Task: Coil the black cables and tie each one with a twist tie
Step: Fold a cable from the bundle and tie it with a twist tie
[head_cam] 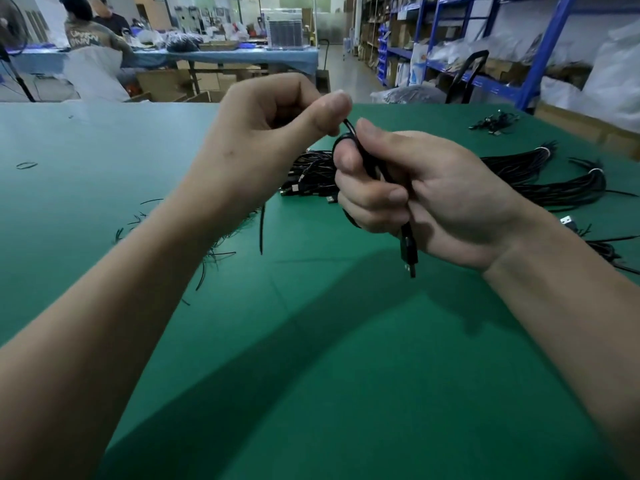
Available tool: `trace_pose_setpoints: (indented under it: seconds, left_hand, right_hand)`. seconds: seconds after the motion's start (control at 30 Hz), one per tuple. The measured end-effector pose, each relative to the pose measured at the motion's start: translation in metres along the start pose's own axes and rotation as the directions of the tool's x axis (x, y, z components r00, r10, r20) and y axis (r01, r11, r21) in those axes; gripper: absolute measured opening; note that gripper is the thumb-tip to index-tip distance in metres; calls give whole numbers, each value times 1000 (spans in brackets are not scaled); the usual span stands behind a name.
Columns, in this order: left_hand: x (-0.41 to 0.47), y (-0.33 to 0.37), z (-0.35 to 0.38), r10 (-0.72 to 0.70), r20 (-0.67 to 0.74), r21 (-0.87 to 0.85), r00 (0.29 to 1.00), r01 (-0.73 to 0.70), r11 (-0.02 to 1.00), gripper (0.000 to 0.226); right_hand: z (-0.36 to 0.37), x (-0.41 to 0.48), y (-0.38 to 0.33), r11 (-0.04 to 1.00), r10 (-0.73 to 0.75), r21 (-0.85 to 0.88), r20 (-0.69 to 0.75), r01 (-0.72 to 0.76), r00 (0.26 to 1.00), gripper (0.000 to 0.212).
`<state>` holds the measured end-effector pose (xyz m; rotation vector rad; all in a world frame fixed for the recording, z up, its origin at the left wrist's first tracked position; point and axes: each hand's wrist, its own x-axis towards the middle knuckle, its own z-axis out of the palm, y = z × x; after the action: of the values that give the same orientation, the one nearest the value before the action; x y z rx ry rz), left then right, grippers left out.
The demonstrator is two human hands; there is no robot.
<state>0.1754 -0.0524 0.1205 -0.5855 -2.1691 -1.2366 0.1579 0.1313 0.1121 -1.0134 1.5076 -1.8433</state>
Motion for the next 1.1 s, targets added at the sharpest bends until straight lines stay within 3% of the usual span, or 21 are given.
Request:
trace_pose_setpoints:
  seconds: [0.13,0.27,0.37,0.43,0.5,0.57,0.7,0.73,0.87,1.03,1.1]
  left_hand:
    - [-10,-6,30,-130,40,-350,991,136,927,32]
    - [-20,-6,49,-150,167,-241,974,188,952,43]
    - [-23,-2,54,-94,289,43,953,85,995,36]
    - [-23,2,53,-79,329,197,941,14,980,35]
    - [-22,5,49,-73,349,295,934,-36,955,26]
    - [-19,8,44,-57,349,380,935,-86,921,23]
    - [-11,12,28,8,351,458,936,-179,871,22]
    - [-9,13,23,38,351,465,936,-209,860,21]
    - [-1,10,2,53,289,553,956,-212,806,27]
    - [2,7,-15,67,304,517,950,-223,826,24]
    - [2,6,-19,46,324,478,945,-205,854,23]
  right_hand:
    - [8,3,-5,958,-122,259,-24,124,992,33]
    - [2,6,-13,914,-218,284,-258,289,941,30]
    - [-9,5,-13,936,-272,80,-449,342,851,29]
    - [-16,5,-11,943,-334,-188,-508,276,794,31]
    - [-22,5,-9,886,-388,-437,-512,157,767,31]
    - [-25,4,-7,799,-403,-600,-488,37,774,30]
    - [-22,4,-2,464,-396,-870,-371,-166,840,31]
    - [-20,4,0,427,-367,-887,-344,-172,864,34]
    - [-17,5,3,485,-232,-859,-305,-162,923,45]
    - [-16,4,3,776,-1,-616,-223,-140,975,48]
    - [-16,2,2,833,69,-533,-165,-148,984,40]
